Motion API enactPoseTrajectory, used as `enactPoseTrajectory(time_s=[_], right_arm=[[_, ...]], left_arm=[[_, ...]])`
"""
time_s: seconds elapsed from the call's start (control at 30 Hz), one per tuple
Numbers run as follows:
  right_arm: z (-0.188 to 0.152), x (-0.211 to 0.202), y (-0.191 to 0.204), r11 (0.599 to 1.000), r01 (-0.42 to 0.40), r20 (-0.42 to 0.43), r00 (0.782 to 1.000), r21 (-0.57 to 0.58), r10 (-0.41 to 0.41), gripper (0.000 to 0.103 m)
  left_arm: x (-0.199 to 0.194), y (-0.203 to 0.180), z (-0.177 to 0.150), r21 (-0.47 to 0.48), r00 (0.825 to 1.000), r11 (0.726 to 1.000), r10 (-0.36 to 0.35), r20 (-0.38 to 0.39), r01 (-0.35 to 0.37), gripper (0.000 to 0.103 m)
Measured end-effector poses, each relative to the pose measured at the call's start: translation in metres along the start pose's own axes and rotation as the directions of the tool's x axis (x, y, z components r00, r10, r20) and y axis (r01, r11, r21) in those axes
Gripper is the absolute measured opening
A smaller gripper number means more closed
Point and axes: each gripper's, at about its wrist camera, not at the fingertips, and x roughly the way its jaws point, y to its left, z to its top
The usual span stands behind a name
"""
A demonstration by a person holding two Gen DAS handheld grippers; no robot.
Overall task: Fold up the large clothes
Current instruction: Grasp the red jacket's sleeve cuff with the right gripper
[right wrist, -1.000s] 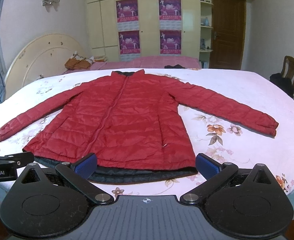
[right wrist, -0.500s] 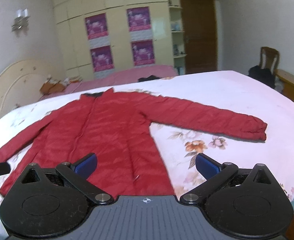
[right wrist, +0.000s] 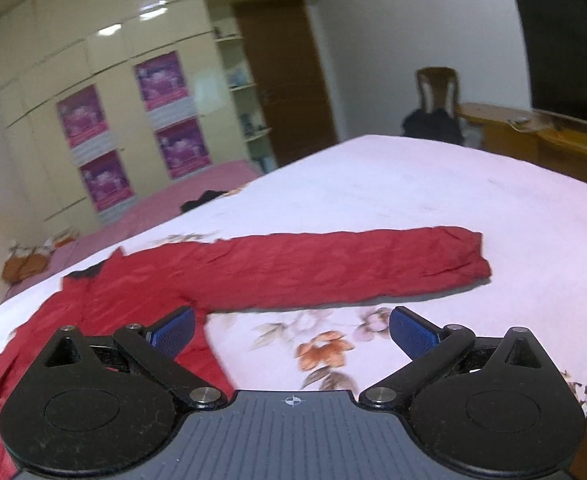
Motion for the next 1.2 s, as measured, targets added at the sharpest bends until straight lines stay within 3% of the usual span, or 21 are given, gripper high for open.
enactPoseTrajectory(time_s=[0.1,0.13,0.17,0.2,0.47,0.53,0.73,0.8,0.83,1.03,1.13,1.2], right_arm=[[0.004,0.024,-0.019,0.998,0.035,-0.022,0.999,0.044,-0.034,0.102],[0.007,0.034,-0.029,0.997,0.05,-0.027,0.998,0.063,-0.048,0.097],[0.007,0.043,-0.037,0.995,0.053,-0.037,0.998,0.08,-0.051,0.06],[0.008,0.054,-0.047,0.992,0.064,-0.061,0.997,0.108,-0.057,0.047],[0.005,0.125,-0.12,0.932,0.115,-0.153,0.986,0.344,-0.065,0.044],[0.003,0.132,-0.134,0.91,0.103,-0.146,0.988,0.401,-0.047,0.044],[0.011,0.134,-0.147,0.89,0.105,-0.094,0.993,0.445,-0.07,0.044],[0.018,0.138,-0.145,0.903,0.125,-0.104,0.991,0.41,-0.089,0.032],[0.022,0.142,-0.142,0.915,0.126,-0.117,0.989,0.382,-0.087,0.009],[0.053,0.128,-0.094,0.986,0.03,-0.029,0.999,0.166,-0.026,0.005],[0.062,0.117,-0.044,0.997,-0.082,0.008,0.997,0.013,0.082,0.005],[0.061,0.11,-0.004,0.981,-0.178,-0.001,0.984,-0.08,0.179,0.005]], left_arm=[[0.026,-0.009,0.002,-0.007,0.999,1.0,-0.016,-0.043,0.016,0.1],[0.034,-0.013,0.002,-0.009,0.998,1.0,-0.02,-0.052,0.019,0.1],[0.041,-0.016,0.003,-0.007,0.998,1.0,-0.019,-0.062,0.018,0.1],[0.049,-0.021,0.003,-0.001,0.998,1.0,-0.015,-0.067,0.015,0.1],[0.114,-0.049,0.023,0.024,0.989,0.999,0.041,-0.143,-0.038,0.095],[0.125,-0.052,0.027,0.013,0.986,0.999,0.038,-0.16,-0.036,0.091],[0.149,-0.054,0.035,-0.005,0.978,0.998,0.067,-0.199,-0.07,0.091],[0.151,-0.049,0.038,-0.024,0.975,0.997,0.071,-0.211,-0.078,0.099],[0.153,-0.047,0.04,-0.029,0.973,0.996,0.077,-0.216,-0.086,0.1],[0.154,-0.025,0.048,-0.097,0.969,0.99,0.076,-0.235,-0.101,0.103],[0.149,-0.015,0.049,-0.11,0.971,0.988,0.081,-0.224,-0.108,0.103],[0.142,-0.006,0.05,-0.114,0.974,0.988,0.074,-0.213,-0.101,0.102]])
